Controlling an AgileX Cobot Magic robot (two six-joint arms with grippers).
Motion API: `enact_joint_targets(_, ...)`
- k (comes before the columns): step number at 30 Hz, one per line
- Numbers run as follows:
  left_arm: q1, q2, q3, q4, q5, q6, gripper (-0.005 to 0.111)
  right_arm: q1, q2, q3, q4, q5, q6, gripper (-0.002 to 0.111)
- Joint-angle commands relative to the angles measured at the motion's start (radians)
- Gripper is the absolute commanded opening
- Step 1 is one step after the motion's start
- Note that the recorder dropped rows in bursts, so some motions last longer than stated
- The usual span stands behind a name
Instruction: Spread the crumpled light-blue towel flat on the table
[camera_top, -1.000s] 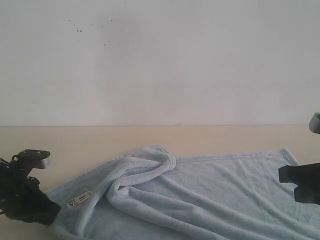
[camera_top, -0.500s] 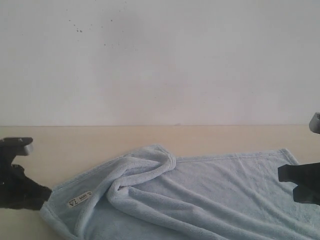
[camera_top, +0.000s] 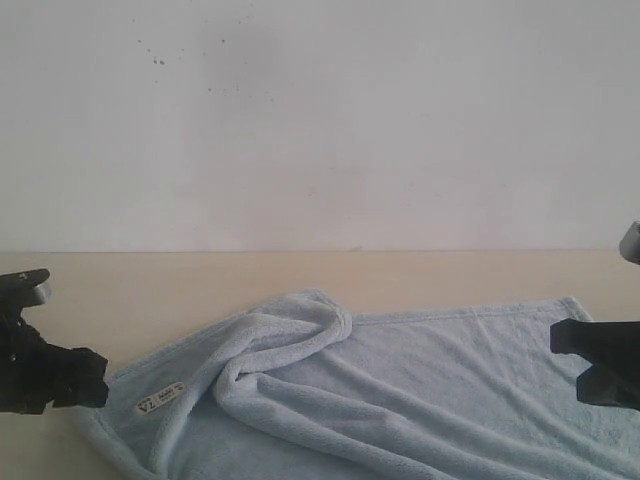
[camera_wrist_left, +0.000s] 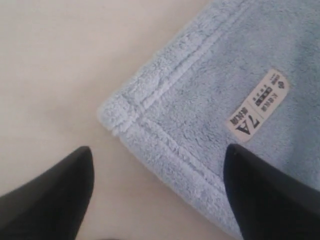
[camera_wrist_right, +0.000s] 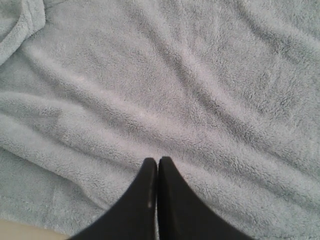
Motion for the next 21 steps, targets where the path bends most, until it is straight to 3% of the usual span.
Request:
enact_joint_targets(1,0.003,0.043,-0.012,-0.012,-0.031,-0.013,0.069,0.001,-0.009,-0.004,0.002,0.006,-0.008,0.000)
enact_joint_targets(17,0.001,0.161,-0.091,-0.013,0.038,0.051,0.067,0.001,-0.009,-0.009,0.008,0.056,-0.011,0.000)
enact_joint_targets(20,0.001,0.169,-0.121,-0.013,0.083,0.051,0.056,0.001,-0.009,-0.035,0.008,0.097,-0.011,0.000)
enact_joint_targets(21,0.001,0.169,-0.133,-0.020,0.104,0.051,0.047,0.001,-0.009,-0.043,0.008,0.108,-0.011,0.000)
